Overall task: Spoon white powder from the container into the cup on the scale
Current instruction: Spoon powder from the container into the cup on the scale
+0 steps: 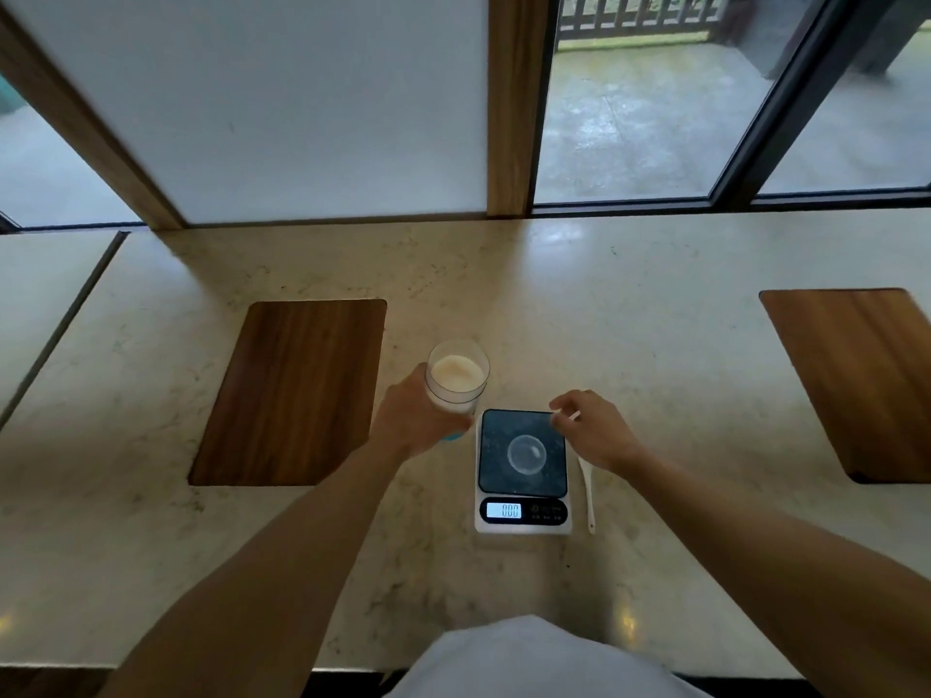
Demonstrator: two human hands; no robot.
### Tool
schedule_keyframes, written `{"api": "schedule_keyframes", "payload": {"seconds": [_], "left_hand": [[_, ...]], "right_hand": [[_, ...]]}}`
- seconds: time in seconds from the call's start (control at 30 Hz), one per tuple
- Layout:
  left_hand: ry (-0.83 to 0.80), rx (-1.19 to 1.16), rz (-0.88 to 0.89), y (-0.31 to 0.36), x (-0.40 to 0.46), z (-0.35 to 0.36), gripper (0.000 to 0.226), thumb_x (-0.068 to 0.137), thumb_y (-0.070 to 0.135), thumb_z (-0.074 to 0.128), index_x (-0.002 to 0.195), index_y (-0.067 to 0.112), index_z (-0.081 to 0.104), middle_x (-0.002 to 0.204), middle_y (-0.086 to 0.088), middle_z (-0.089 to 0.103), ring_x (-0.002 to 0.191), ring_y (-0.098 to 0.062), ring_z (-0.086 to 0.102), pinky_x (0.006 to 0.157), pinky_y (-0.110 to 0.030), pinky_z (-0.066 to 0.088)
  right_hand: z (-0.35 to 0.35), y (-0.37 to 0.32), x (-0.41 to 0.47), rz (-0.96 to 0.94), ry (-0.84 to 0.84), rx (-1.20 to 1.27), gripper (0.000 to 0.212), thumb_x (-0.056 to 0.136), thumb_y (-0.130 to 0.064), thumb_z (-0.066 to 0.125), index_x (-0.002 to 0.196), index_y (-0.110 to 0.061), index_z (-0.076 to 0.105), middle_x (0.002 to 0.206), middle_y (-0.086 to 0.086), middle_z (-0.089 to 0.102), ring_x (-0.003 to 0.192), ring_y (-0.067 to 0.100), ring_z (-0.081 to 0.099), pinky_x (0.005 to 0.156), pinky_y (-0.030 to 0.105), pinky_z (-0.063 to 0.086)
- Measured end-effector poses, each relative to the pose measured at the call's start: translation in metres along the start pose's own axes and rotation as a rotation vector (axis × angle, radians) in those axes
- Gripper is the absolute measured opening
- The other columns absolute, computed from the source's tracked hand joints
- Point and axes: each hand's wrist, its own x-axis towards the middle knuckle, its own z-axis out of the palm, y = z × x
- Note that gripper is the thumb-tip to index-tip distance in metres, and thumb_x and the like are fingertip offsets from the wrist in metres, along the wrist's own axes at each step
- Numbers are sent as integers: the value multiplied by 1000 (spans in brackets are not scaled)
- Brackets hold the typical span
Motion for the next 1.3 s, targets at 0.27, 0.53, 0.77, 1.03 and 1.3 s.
{"api": "schedule_keyframes", "payload": {"seconds": [0.27,0.53,0.77,1.03,1.3], "left_hand": [[-33,-33,11,-1,-16,16,75,59,44,87,124,32,52,112,8,67,101,-16,63,90,-36,52],[-20,-45,21,0,-26,23,81,58,40,90,128,31,50,117,5,66,104,-18,62,91,-37,51],[-24,-66,37,0,-33,28,78,59,38,90,125,33,49,114,7,64,100,-16,60,83,-29,46],[-40,-56,45,-3,-39,29,80,61,38,90,128,32,47,118,6,63,104,-15,59,85,-27,47],[-47,-56,32,-5,-42,31,80,60,44,88,127,34,47,116,8,64,102,-16,61,89,-35,53]], "right_hand": [[14,45,-39,172,33,-8,19,93,-28,63,107,-15,61,96,-1,61,88,16,60,73,29,49],[28,67,-61,277,-26,-32,22,86,-25,73,71,-9,70,66,7,70,59,17,66,56,35,57],[39,73,-73,352,-105,-114,38,84,-39,72,55,-17,63,49,-4,56,42,9,49,43,25,34],[39,70,-76,381,-120,-150,34,85,-34,70,61,-9,69,52,0,58,47,15,55,43,26,35],[39,69,-77,386,-101,-142,29,85,-30,69,67,-7,71,54,2,59,50,17,56,50,29,43]]}}
